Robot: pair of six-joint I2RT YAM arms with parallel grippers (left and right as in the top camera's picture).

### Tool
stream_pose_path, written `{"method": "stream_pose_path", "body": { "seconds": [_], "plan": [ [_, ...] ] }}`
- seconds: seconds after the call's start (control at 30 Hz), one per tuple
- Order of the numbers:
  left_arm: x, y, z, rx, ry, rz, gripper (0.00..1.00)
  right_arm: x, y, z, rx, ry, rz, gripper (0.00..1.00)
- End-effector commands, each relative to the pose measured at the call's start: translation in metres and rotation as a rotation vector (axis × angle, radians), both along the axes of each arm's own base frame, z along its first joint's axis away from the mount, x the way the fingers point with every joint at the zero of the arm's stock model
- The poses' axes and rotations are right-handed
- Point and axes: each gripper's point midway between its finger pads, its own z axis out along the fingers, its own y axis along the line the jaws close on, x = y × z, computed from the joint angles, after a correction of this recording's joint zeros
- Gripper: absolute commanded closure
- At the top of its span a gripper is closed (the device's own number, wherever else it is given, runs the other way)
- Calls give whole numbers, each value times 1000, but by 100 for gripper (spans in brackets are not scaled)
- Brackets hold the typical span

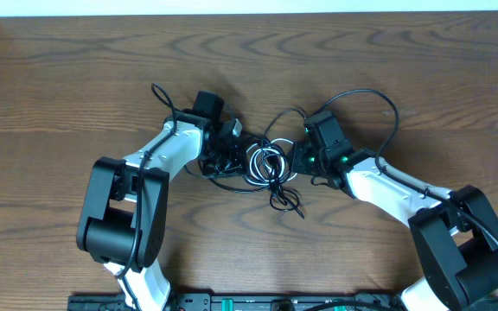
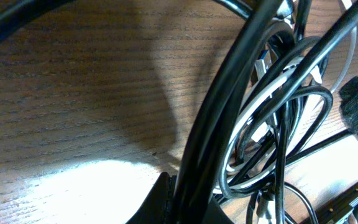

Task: Untangle cables

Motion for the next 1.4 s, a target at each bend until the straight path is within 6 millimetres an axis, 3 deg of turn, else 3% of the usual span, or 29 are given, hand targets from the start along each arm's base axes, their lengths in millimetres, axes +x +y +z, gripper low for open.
{"method": "stream_pose_path", "body": {
  "seconds": [0.0, 0.2, 0.43, 0.6, 0.77, 0.83, 0.87, 0.93, 0.97, 1.03, 1.17, 1.23, 1.3, 1.37],
  "plan": [
    [4, 1, 7, 5, -33, -10, 93, 4, 2, 0, 16, -3, -31, 95],
    [4, 0, 7, 5, -33, -11, 92, 28, -14, 22, 40, -89, -30, 99],
    [4, 0, 7, 5, -33, -11, 93, 70, -68, 75, 86, -219, -135, 99],
    [4, 1, 7, 5, -33, -10, 93, 89, -103, 106, 90, -305, -191, 99],
    [4, 1, 7, 5, -33, -10, 93, 109, -131, 143, 74, -424, -222, 99],
    [4, 1, 7, 5, -33, -10, 93, 112, -133, 149, 67, -441, -214, 98],
    [4, 1, 7, 5, -33, -10, 93, 111, -129, 150, 72, -448, -182, 86],
    [4, 0, 7, 5, -33, -11, 93, 106, -117, 150, 108, -440, -113, 50],
    [4, 0, 7, 5, -33, -11, 93, 101, -111, 148, 125, -423, -82, 42],
    [4, 1, 7, 5, -33, -10, 92, 84, -94, 140, 167, -356, 3, 34],
    [4, 1, 7, 5, -33, -10, 92, 44, -76, 111, 178, -164, 82, 30],
    [4, 1, 7, 5, -34, -10, 93, 24, -71, 94, 160, -65, 94, 22],
    [4, 1, 7, 5, -34, -10, 93, 5, -64, 79, 143, 12, 113, 1],
    [4, 1, 7, 5, -34, -10, 93, -9, -57, 67, 135, 62, 125, 1]
  ]
}}
